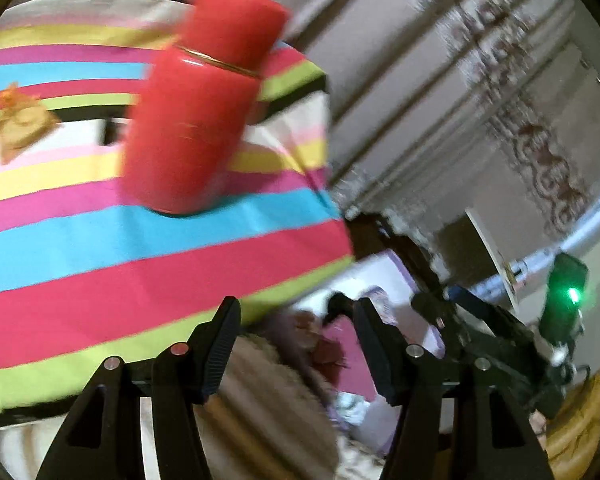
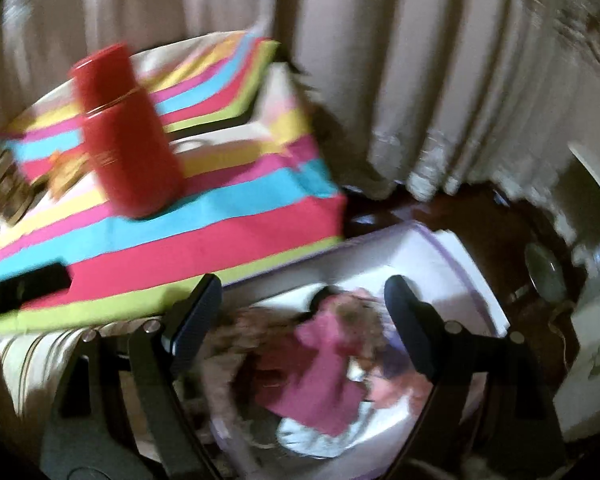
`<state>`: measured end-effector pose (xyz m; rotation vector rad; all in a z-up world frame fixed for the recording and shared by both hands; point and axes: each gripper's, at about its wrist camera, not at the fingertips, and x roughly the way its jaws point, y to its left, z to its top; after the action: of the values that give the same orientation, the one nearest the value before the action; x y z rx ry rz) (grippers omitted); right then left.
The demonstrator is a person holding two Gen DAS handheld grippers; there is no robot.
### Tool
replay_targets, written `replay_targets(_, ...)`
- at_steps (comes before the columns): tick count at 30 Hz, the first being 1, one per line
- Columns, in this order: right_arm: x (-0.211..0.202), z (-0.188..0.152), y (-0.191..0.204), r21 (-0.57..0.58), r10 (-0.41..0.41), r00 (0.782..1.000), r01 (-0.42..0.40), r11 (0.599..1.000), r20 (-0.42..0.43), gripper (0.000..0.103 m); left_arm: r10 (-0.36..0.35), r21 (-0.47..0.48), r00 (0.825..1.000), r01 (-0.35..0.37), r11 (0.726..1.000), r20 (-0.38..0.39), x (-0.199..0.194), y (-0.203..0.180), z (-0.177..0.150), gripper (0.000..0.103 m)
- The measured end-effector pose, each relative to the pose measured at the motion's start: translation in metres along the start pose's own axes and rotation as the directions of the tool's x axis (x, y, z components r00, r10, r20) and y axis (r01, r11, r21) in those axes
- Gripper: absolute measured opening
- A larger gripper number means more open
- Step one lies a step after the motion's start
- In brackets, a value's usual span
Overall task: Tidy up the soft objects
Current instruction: 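Move both open tools back over the last items on the bed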
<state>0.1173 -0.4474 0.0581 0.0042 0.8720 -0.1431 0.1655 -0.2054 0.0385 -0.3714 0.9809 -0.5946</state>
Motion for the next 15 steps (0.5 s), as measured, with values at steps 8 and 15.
replay_targets(8,-0.005,0.005,0.103,-0.23,0.095,0.995,-0.091,0.969,0.007,0.085,0.133,-0.153,0.988,-0.12,0.981,0.079,-0.047,0.091,0.012,0.06)
replay_targets(15,-0.006,0.016,0.192,-0.409,0.149,0.988,-0.119,0.905,0.041,0.085,0.237,-0.241,0.959,-0.196,0.951,0.157,-0.086,0.151,0.027,0.06)
